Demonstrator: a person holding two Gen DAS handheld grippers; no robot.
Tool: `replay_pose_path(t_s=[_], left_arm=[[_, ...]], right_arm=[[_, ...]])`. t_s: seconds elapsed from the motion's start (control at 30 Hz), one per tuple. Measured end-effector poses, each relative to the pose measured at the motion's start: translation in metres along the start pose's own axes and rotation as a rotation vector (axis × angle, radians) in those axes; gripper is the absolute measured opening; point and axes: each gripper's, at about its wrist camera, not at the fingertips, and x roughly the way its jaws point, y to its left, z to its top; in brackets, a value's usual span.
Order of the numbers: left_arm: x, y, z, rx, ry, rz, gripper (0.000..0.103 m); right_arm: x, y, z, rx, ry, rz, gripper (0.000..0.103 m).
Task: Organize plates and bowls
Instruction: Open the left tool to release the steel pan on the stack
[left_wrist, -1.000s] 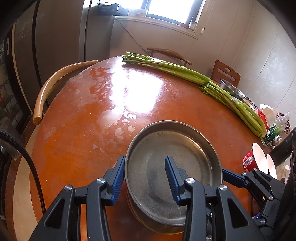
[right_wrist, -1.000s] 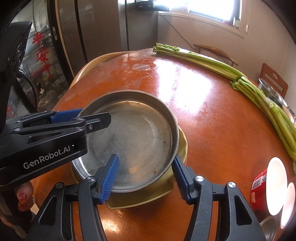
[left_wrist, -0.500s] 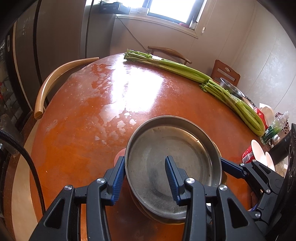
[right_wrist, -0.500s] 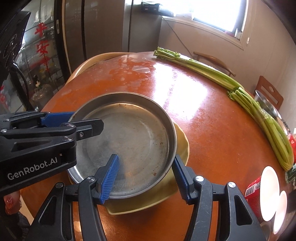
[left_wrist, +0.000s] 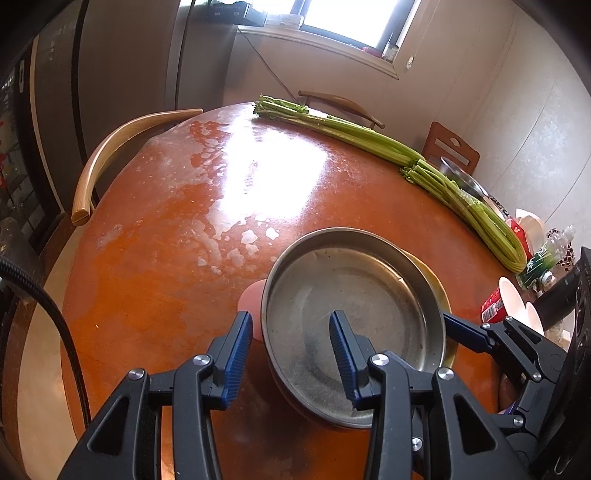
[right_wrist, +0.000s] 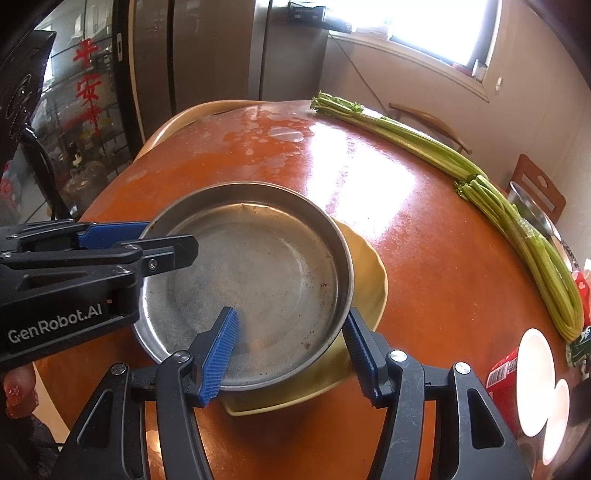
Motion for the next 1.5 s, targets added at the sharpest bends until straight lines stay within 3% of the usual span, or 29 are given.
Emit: replay_pose_path(t_s=[0.77, 1.23, 1.5], left_arm=[[-0.015, 0.013, -0.008, -0.04, 0.0, -0.018, 0.044], [-0.028, 0.013, -0.016, -0.055, -0.012, 0.006, 0.044], [-0.025, 0.006, -0.018, -0.051, 0.004, -0.033, 0.044]], right_arm=[[-0.017, -0.007, -0.004, 0.025, -0.02, 0.007, 0.062], [-0.045, -0.028, -0.009, 0.084, -0.093, 0.003, 0.063], [-0.065, -0.043, -0.022, 0.136, -0.13, 0.028, 0.063]])
